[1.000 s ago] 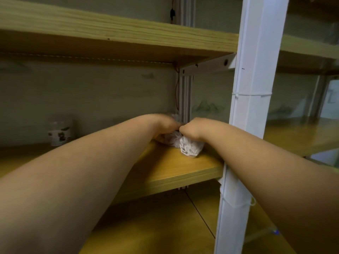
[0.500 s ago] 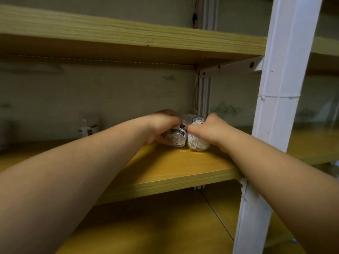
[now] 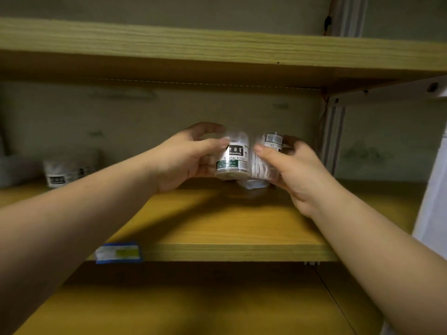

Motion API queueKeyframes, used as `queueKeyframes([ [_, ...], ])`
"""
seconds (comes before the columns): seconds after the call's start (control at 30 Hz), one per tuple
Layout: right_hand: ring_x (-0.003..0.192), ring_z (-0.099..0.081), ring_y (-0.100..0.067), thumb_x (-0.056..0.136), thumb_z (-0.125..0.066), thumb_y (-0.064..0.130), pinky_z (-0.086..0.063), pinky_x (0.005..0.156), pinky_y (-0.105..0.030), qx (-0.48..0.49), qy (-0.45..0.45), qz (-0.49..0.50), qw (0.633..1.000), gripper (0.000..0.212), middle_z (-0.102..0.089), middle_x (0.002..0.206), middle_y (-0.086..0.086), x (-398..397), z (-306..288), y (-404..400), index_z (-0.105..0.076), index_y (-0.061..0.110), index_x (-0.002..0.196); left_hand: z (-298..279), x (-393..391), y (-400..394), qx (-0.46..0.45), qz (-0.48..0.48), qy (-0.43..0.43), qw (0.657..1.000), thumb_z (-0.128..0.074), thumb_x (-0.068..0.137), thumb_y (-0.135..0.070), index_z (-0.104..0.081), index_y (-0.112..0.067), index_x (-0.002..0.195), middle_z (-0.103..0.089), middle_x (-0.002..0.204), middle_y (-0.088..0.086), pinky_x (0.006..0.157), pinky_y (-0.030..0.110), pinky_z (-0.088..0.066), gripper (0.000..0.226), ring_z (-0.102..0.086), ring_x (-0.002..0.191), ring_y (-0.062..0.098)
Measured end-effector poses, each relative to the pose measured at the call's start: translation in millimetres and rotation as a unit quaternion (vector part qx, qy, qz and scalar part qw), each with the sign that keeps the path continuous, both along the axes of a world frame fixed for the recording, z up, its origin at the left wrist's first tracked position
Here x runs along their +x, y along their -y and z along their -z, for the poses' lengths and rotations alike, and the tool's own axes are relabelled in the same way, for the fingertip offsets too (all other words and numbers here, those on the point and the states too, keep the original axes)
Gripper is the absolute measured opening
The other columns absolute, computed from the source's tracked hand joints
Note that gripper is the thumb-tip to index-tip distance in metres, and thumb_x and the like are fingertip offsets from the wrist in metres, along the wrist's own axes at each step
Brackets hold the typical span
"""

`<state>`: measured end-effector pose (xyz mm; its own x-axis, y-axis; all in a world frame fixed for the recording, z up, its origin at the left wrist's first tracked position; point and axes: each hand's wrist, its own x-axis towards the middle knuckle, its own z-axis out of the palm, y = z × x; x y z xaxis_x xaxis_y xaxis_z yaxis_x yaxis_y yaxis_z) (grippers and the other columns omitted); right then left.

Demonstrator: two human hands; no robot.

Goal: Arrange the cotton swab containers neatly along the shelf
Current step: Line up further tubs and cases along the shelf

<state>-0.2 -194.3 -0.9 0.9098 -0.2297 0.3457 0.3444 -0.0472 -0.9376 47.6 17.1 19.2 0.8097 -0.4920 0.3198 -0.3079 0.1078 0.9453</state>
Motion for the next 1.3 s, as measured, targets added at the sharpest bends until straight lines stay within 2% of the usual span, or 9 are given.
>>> queueKeyframes([
  [0.17,0.098,-0.075,-0.023,0.061,-0.092,0.04,-0.059,0.09,-0.049,-0.026,0.011,-0.074,0.997,0.069,-0.077,0.108,-0.001,12.4,-2.0,-56.1,-0.06,0.027,0.121,-2.9,-13.4,-57.9,0.0,-0.077,0.027,0.997,-0.076,0.08,-0.022,-0.053,-0.011,0.132,-0.069,0.114,0.024,0.092,0.051,-0.053,0.057,-0.065,0.101,0.041],
  [0.27,0.101,-0.074,-0.022,0.046,-0.092,0.049,-0.057,0.094,-0.049,-0.051,0.012,-0.098,0.994,0.085,-0.077,0.11,0.001,19.0,-1.9,-93.8,-0.063,0.027,0.123,-6.6,-20.3,-98.8,0.001,-0.124,0.05,0.991,-0.076,0.08,-0.02,-0.056,-0.009,0.131,-0.072,0.11,0.013,0.085,0.043,-0.059,0.056,-0.071,0.098,0.029],
  [0.37,0.098,-0.076,-0.023,0.064,-0.09,0.036,-0.057,0.096,-0.048,-0.044,0.007,-0.15,0.988,0.064,-0.079,0.105,-0.004,26.9,0.4,-130.0,-0.068,0.017,0.121,-10.0,-27.0,-144.3,-0.009,-0.154,0.057,0.986,-0.076,0.081,-0.016,-0.059,-0.006,0.13,-0.073,0.111,0.011,0.073,0.034,-0.061,0.052,-0.073,0.097,0.024],
  [0.47,0.1,-0.076,-0.021,0.08,-0.082,0.024,-0.056,0.098,-0.047,-0.051,0.01,-0.191,0.98,0.045,-0.079,0.106,-0.004,30.0,2.3,-166.8,-0.068,0.015,0.122,-9.8,-29.6,-191.7,0.005,-0.196,0.081,0.977,-0.08,0.079,-0.013,-0.057,-0.013,0.133,-0.071,0.116,0.011,0.083,0.04,-0.051,0.059,-0.07,0.1,0.025],
  [0.53,0.103,-0.075,-0.021,0.082,-0.08,0.023,-0.055,0.1,-0.046,-0.054,0.011,-0.211,0.976,0.043,-0.079,0.109,-0.004,32.0,2.3,-192.8,-0.067,0.018,0.123,-9.1,-28.5,-221.2,0.028,-0.204,0.098,0.974,-0.082,0.076,-0.017,-0.059,-0.018,0.131,-0.069,0.123,0.015,0.094,0.051,-0.048,0.059,-0.068,0.108,0.029],
  [0.8,0.106,-0.073,-0.023,0.091,-0.07,0.02,-0.055,0.097,-0.039,-0.01,-0.033,-0.275,0.961,0.04,-0.077,0.113,-0.009,55.2,2.6,-299.9,-0.062,0.011,0.129,5.1,11.5,-316.8,0.156,-0.267,0.103,0.945,-0.08,0.082,-0.027,-0.05,-0.02,0.141,-0.065,0.131,0.002,0.098,0.035,-0.054,0.066,-0.065,0.116,0.016],
  [0.9,0.109,-0.072,-0.026,0.089,-0.072,0.018,-0.052,0.103,-0.047,-0.027,-0.042,-0.261,0.964,0.041,-0.077,0.115,-0.01,64.3,10.6,-321.4,-0.063,0.012,0.128,17.4,28.6,-327.8,0.21,-0.272,0.124,0.931,-0.079,0.083,-0.03,-0.048,-0.017,0.144,-0.06,0.135,0.0,0.098,0.026,-0.049,0.07,-0.06,0.12,0.014],
  [1.1,0.107,-0.074,-0.024,0.088,-0.075,0.017,-0.056,0.098,-0.044,-0.081,-0.085,-0.244,0.963,0.041,-0.077,0.115,-0.006,60.6,17.1,-328.4,-0.063,0.016,0.127,28.5,41.6,-340.6,0.264,-0.254,0.146,0.919,-0.08,0.081,-0.033,-0.051,-0.02,0.14,-0.063,0.125,-0.006,0.103,0.035,-0.05,0.067,-0.061,0.114,0.012],
  [1.3,0.101,-0.076,-0.016,0.084,-0.078,0.018,-0.059,0.089,-0.036,-0.103,-0.128,-0.245,0.956,0.045,-0.079,0.11,0.002,54.8,15.6,-323.9,-0.062,0.021,0.125,35.2,39.5,-337.5,0.326,-0.253,0.164,0.896,-0.079,0.082,-0.035,-0.053,-0.023,0.136,-0.061,0.109,-0.018,0.088,0.022,-0.05,0.061,-0.059,0.101,0.0],
])
